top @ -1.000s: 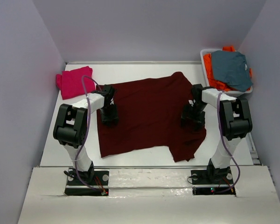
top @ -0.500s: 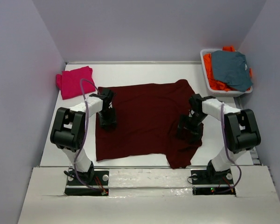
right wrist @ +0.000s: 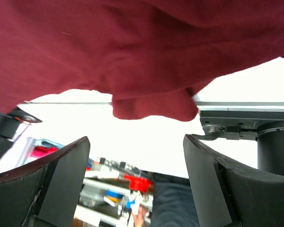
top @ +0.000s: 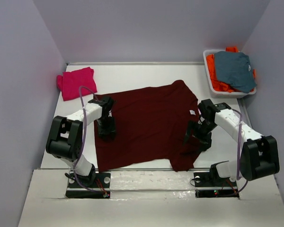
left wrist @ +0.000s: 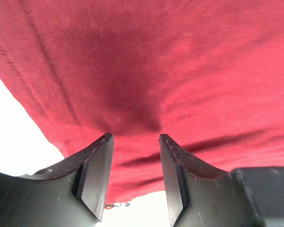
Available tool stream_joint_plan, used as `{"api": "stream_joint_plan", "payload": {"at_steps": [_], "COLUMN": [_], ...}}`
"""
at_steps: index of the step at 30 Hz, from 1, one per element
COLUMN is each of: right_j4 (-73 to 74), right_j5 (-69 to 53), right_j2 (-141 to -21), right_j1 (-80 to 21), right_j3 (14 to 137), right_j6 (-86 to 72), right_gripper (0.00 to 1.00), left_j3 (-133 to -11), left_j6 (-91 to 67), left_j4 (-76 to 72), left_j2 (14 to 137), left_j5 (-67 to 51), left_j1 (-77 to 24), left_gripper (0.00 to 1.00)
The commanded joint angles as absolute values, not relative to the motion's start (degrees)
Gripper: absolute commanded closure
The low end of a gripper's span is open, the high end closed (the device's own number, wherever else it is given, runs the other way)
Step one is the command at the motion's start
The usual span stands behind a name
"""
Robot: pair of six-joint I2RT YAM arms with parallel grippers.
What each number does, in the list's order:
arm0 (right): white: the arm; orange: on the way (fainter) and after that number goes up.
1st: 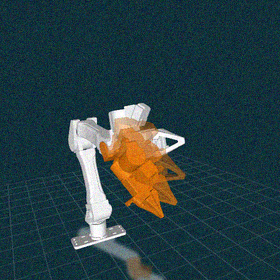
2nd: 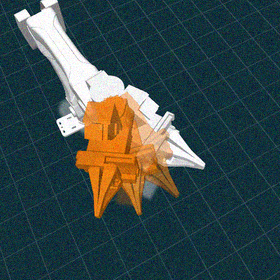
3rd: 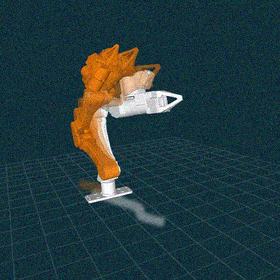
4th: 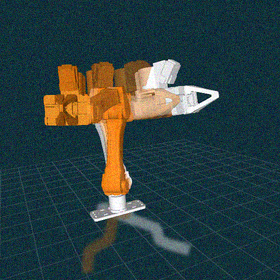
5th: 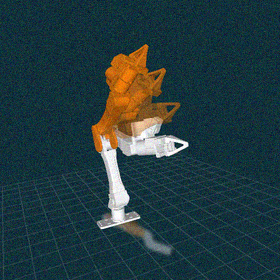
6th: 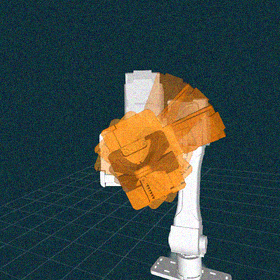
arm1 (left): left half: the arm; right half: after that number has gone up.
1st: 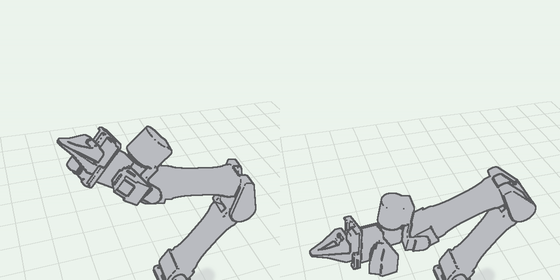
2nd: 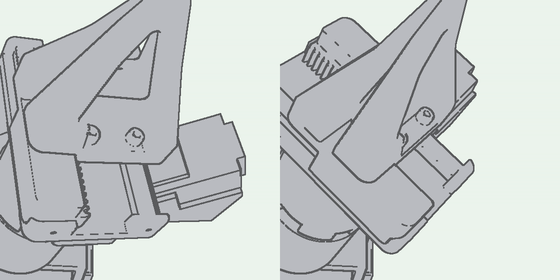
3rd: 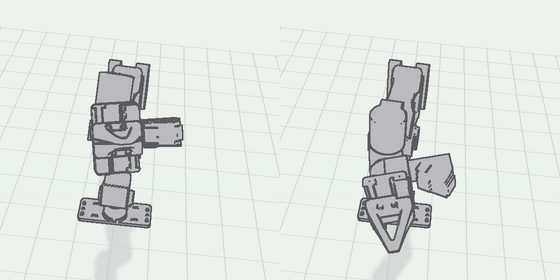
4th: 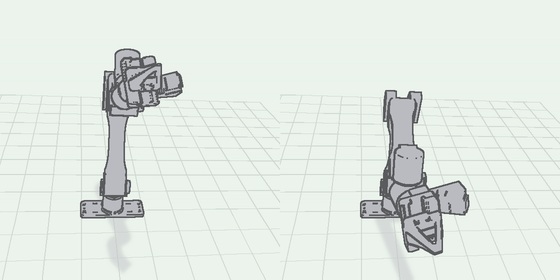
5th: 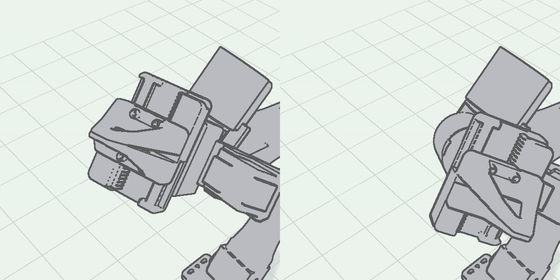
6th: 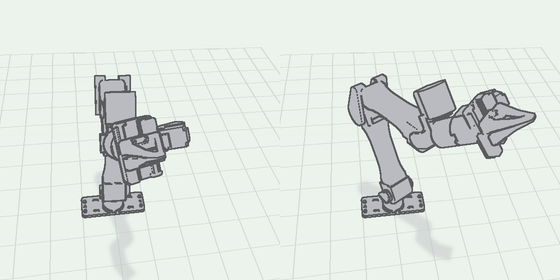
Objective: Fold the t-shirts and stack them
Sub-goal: Flatten the tshirt out
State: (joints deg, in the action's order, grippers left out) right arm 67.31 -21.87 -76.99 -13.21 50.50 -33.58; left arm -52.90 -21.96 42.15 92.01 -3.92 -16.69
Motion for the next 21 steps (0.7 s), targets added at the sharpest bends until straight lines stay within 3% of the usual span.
{"api": "stream_joint_plan", "payload": {"at_steps": [1,7,12,21], "right_j4": [66.63,61.27,59.59,61.87], "right_j5": [-18.03,-9.6,-4.75,-9.23], "right_j2": [-77.86,-85.15,-101.66,-131.81], "right_j1": [-13.62,-13.62,-12.92,-4.14], "right_j3": [62.09,78.11,98.85,134.79], "right_j6": [-34.89,-34.02,-31.99,-31.47], "right_gripper": [0.15,0.13,0.12,0.13], "left_j3": [-62.72,-74.6,-83.66,-96.14], "left_j6": [-22.5,-23.03,-22.59,-23.38], "left_j4": [46.05,47.55,45.63,41.66], "left_j2": [90.96,93.51,99.48,113.03], "left_j5": [-0.71,3.86,4.23,2.2], "left_j1": [-17.23,-17.23,-14.6,-10.37], "left_gripper": [0.45,0.44,0.43,0.44]}}
